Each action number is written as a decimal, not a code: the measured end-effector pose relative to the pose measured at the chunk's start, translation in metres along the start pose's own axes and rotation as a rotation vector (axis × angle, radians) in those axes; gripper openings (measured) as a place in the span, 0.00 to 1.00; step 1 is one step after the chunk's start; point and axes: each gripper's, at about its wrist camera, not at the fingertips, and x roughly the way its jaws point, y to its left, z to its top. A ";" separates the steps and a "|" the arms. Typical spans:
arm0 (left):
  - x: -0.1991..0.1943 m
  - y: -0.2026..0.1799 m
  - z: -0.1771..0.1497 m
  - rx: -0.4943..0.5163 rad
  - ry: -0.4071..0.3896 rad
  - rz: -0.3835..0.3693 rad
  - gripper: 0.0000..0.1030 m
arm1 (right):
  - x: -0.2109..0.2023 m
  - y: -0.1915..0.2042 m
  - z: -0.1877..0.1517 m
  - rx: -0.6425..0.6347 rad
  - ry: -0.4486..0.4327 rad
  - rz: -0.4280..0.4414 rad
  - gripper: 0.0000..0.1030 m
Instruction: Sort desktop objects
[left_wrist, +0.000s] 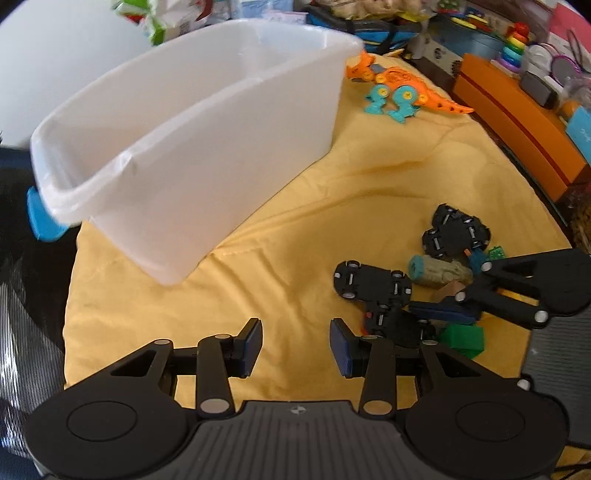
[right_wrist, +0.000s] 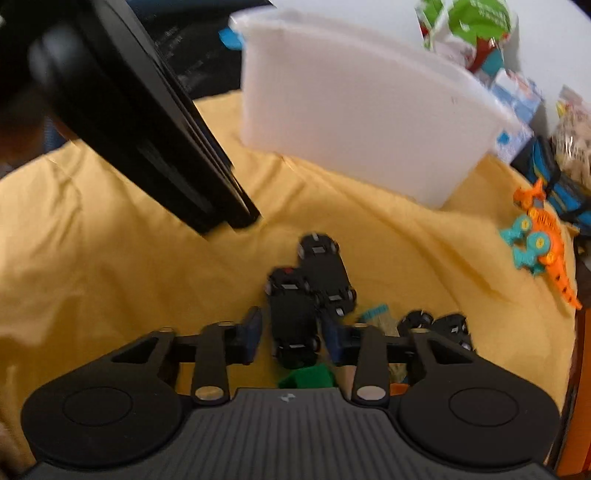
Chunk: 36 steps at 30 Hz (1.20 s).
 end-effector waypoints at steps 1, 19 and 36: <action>0.000 -0.002 0.002 0.028 -0.010 -0.005 0.43 | -0.001 -0.002 -0.002 0.012 -0.005 0.008 0.30; 0.025 -0.023 0.023 0.207 0.007 -0.088 0.43 | -0.038 -0.054 -0.054 0.563 -0.014 0.310 0.20; 0.019 -0.018 0.021 0.225 -0.005 -0.110 0.43 | -0.064 -0.048 -0.059 0.455 -0.080 0.068 0.33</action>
